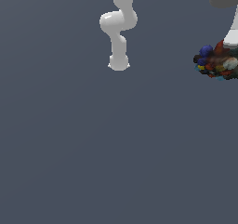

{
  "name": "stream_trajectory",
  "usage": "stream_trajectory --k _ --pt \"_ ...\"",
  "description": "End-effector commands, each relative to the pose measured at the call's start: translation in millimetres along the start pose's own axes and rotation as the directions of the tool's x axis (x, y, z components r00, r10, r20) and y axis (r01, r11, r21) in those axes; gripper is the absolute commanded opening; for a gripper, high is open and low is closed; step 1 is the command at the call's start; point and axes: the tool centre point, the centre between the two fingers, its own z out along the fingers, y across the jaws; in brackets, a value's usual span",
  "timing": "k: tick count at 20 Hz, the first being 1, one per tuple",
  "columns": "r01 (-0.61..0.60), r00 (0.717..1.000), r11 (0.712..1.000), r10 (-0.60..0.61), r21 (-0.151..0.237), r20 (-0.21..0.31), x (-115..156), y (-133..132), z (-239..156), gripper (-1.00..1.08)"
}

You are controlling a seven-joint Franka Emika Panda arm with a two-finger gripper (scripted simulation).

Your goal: Pick up the object and move it to a goal position.

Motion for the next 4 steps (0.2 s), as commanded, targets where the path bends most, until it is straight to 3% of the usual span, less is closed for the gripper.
stream_trajectory --k 1,4 --pt "-0.005 1.0 1.0 0.005 -0.007 0.001 1.9 2.3 -3.0 -1.0" --pt "-0.005 1.0 1.0 0.005 -0.007 0.001 2.5 2.7 -3.4 -1.0"
